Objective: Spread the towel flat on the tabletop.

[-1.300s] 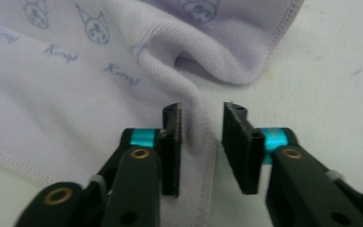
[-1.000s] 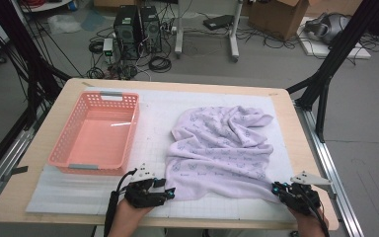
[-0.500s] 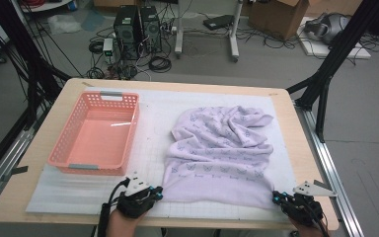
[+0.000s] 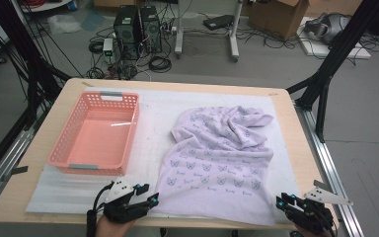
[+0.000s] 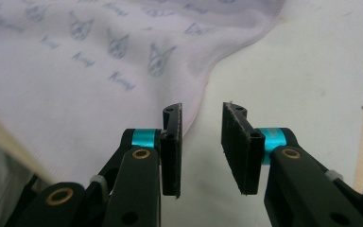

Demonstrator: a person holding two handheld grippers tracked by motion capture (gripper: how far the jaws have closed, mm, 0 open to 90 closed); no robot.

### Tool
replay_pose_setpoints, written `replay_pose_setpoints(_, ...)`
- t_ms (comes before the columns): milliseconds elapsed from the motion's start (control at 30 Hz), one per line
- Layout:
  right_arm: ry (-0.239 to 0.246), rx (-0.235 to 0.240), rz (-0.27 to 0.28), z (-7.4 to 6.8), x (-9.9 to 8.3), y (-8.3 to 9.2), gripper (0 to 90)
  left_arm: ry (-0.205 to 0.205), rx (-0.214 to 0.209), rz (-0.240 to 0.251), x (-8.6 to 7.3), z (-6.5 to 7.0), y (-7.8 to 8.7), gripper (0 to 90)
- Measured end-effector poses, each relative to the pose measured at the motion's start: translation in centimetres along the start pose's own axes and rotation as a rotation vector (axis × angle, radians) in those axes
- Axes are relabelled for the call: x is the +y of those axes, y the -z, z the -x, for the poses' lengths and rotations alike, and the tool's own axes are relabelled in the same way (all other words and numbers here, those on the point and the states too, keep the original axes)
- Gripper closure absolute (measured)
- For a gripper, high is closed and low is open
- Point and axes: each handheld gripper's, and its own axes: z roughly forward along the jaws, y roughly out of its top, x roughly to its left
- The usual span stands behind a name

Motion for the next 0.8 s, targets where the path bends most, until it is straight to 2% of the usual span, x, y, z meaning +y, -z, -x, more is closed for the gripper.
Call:
replay_pose_setpoints(100, -0.01, -0.023, 0.01, -0.4, 0.4, -1.1, 65.9, 0.03, 0.019, -0.023, 0.5, -0.7, -1.2, 50.8)
replay_pose_setpoints(200, 0.014, -0.052, -0.008, -0.8, 1.0, -2.6, 64.6, 0.05, 0.021, -0.071, 0.9, -1.3, -2.7, 50.8)
replay_pose_setpoints(300, 0.012, -0.038, -0.041, -1.3, 1.5, -4.4, 61.5, 0.049, 0.015, -0.101, 1.2, -1.1, -3.9, 51.9)
replay_pose_setpoints(367, 0.046, -0.057, -0.04, -2.0, 1.7, -5.1, 58.5, 0.022, 0.012, -0.114, 1.1, -0.7, -4.6, 52.5)
replay_pose_setpoints(400, 0.057, -0.064, -0.041, -2.2, 1.8, -5.2, 58.5, -0.007, 0.03, -0.111, 1.0, -0.3, -4.8, 53.2)
replay_pose_setpoints(433, 0.056, -0.067, -0.043, -2.3, 1.8, -5.2, 58.6, -0.054, 0.066, -0.116, 1.0, 0.2, -4.8, 57.4)
replay_pose_setpoints(467, 0.059, -0.068, -0.038, -2.2, 1.7, -5.2, 58.9, -0.09, 0.083, -0.123, 1.0, 0.4, -4.7, 66.8)
replay_pose_setpoints(500, 0.057, -0.071, -0.036, -2.2, 1.6, -5.2, 60.2, -0.089, 0.059, -0.13, 1.0, 0.4, -4.6, 82.0)
replay_pose_setpoints(533, 0.063, -0.081, -0.038, -2.3, 1.6, -5.2, 62.5, -0.081, 0.062, -0.132, 0.9, 0.3, -4.5, 86.0)
replay_pose_setpoints(567, 0.075, -0.09, -0.048, -2.4, 1.7, -5.1, 71.6, -0.079, 0.067, -0.133, 0.9, 0.4, -4.3, 86.7)
replay_pose_setpoints(600, 0.083, -0.065, -0.057, -2.5, 1.8, -5.0, 84.3, -0.073, 0.072, -0.135, 0.8, 0.4, -4.0, 86.9)
replay_pose_setpoints(667, 0.114, -0.06, -0.065, -2.8, 1.8, -4.9, 85.5, -0.055, 0.065, -0.133, 0.3, 0.4, -3.2, 87.1)
replay_pose_setpoints(800, 0.1, -0.05, -0.092, -2.5, 1.5, -4.0, 85.9, -0.04, 0.064, -0.139, -0.2, 0.2, -1.0, 87.1)
